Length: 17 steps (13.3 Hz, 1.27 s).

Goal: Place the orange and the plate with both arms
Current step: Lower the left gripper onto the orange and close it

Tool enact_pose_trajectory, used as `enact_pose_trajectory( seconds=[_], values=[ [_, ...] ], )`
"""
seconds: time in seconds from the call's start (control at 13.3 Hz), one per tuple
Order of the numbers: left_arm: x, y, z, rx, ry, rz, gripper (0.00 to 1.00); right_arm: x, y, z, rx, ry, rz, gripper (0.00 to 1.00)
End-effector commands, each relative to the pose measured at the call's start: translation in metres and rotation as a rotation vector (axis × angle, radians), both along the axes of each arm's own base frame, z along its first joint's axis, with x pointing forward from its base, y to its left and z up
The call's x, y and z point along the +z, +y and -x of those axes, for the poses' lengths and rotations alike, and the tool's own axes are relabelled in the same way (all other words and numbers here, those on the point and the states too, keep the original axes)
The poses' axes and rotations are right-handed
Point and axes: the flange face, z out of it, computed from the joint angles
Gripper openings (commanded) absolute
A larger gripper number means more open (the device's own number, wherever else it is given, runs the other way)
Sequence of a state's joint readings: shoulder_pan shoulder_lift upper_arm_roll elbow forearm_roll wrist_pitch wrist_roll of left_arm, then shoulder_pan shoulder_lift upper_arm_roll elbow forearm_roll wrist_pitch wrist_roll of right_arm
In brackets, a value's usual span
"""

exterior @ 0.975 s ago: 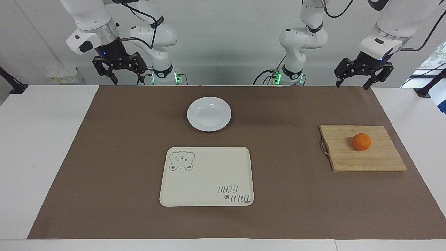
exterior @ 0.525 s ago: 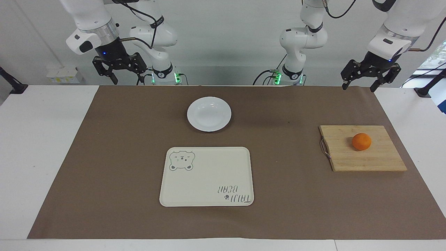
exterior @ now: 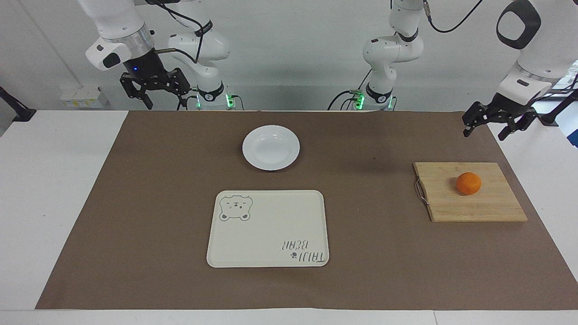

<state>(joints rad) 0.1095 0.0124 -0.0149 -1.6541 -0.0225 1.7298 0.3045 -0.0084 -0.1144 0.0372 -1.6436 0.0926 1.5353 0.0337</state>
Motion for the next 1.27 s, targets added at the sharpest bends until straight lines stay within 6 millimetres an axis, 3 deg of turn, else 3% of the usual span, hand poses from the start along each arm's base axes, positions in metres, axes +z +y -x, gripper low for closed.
enact_pose_trajectory(
  seconds=[0.0, 0.3, 0.53, 0.67, 0.97, 1.2],
  values=[
    [-0.038, 0.023, 0.003, -0.029, -0.023, 0.002, 1.0, 0.005, -0.002, 0.002, -0.026, -0.005, -0.019, 1.0],
    [-0.108, 0.045, -0.008, -0.025, -0.018, 0.0, 1.0, 0.005, -0.002, 0.002, -0.026, -0.005, -0.019, 1.0],
    [-0.176, 0.087, -0.016, -0.041, 0.005, 0.0, 1.0, 0.004, -0.002, 0.002, -0.026, -0.004, -0.02, 1.0],
    [-0.205, 0.101, -0.015, -0.036, -0.019, -0.009, 1.0, 0.004, -0.002, 0.002, -0.026, -0.004, -0.019, 1.0],
    [-0.242, 0.1, -0.013, -0.033, -0.023, -0.011, 1.0, 0.005, -0.002, 0.002, -0.026, -0.005, -0.019, 1.0],
    [-0.252, 0.101, -0.004, -0.029, -0.004, -0.006, 1.0, 0.005, -0.002, 0.002, -0.026, -0.005, -0.019, 1.0]
  ],
)
